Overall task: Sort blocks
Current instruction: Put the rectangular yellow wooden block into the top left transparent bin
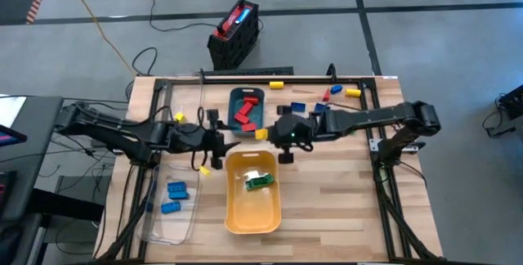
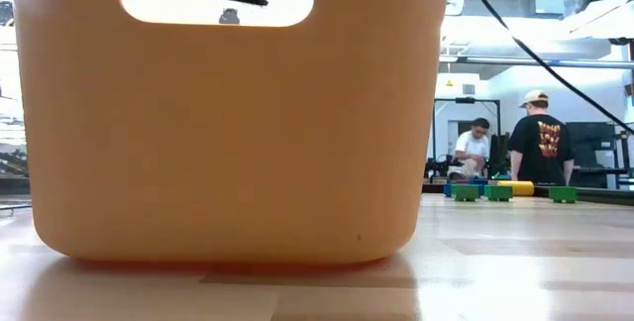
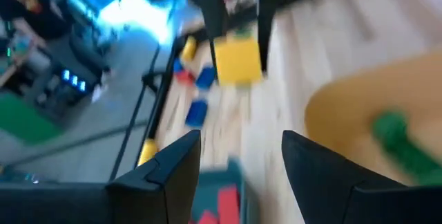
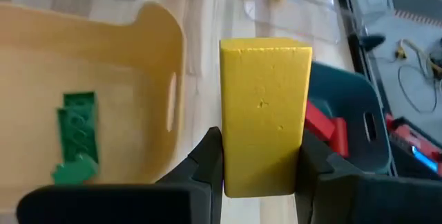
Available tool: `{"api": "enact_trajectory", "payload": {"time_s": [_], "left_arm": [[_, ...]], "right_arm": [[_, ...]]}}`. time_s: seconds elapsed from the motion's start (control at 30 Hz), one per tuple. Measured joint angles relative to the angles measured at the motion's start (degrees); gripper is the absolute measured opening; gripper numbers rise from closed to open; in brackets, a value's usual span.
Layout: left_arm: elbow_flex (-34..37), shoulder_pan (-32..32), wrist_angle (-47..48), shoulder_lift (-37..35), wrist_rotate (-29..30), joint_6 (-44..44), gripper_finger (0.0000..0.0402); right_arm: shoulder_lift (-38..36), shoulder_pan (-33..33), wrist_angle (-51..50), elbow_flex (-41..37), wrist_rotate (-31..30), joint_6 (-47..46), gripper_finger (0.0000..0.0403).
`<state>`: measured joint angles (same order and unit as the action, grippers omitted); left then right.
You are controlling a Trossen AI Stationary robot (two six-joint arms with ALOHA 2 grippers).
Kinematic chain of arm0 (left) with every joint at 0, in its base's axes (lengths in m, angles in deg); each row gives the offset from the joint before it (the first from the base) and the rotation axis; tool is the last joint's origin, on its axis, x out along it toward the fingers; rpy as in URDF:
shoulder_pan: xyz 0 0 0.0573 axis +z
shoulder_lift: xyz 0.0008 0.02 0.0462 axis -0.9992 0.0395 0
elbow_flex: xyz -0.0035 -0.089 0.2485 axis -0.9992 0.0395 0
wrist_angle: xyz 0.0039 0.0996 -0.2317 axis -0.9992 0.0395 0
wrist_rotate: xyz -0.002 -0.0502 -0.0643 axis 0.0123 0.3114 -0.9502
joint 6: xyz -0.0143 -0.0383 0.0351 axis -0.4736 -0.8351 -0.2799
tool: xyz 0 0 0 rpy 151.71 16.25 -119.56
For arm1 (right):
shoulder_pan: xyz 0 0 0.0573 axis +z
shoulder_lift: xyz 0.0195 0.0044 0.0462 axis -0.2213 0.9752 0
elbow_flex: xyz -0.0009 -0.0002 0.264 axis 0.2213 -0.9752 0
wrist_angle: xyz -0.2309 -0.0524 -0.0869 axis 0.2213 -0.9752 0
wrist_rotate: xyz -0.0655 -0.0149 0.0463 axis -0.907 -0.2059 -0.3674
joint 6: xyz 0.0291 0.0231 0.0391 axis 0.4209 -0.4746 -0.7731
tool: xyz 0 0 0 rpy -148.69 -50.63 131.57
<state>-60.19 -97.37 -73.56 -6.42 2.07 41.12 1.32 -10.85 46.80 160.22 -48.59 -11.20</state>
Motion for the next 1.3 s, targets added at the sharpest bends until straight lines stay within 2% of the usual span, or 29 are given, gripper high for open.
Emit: {"api": "enact_trajectory", "payload": {"time_s": [0.13,0.27,0.47,0.7,0.83,0.97,1.13,1.3], "left_arm": [[0.00,-3.09,-5.65,-0.01,-0.55,2.13,0.0199],[-0.02,-4.00,-8.85,0.01,-0.90,0.66,0.0199],[-0.02,-3.86,-8.79,0.01,-2.93,-2.87,0.0203],[-0.02,-3.81,-8.62,0.37,-3.30,-2.81,0.0267],[0.01,-3.42,-7.27,1.48,-0.89,-2.88,0.0306],[-0.06,-3.37,-6.93,2.39,-0.76,-2.43,0.0321],[-0.07,-3.36,-7.24,2.44,1.43,-2.63,0.0296],[-0.07,-3.01,-7.83,2.58,2.08,-1.77,0.0220]], "right_arm": [[0.00,1.88,2.37,0.00,-0.21,-0.06,0.0106],[0.00,2.75,4.69,0.00,-0.37,-0.06,0.0106],[1.43,3.38,8.75,0.02,-0.48,1.50,0.0106],[5.26,3.56,8.32,4.62,-1.01,3.14,0.0106],[7.56,4.00,6.31,8.39,-1.82,4.48,0.0106],[8.66,4.08,5.46,10.64,-1.86,4.87,0.0106],[8.59,4.04,5.06,10.95,-1.92,4.94,0.0106],[8.55,4.63,5.11,10.95,-1.91,5.33,0.0106]]}}
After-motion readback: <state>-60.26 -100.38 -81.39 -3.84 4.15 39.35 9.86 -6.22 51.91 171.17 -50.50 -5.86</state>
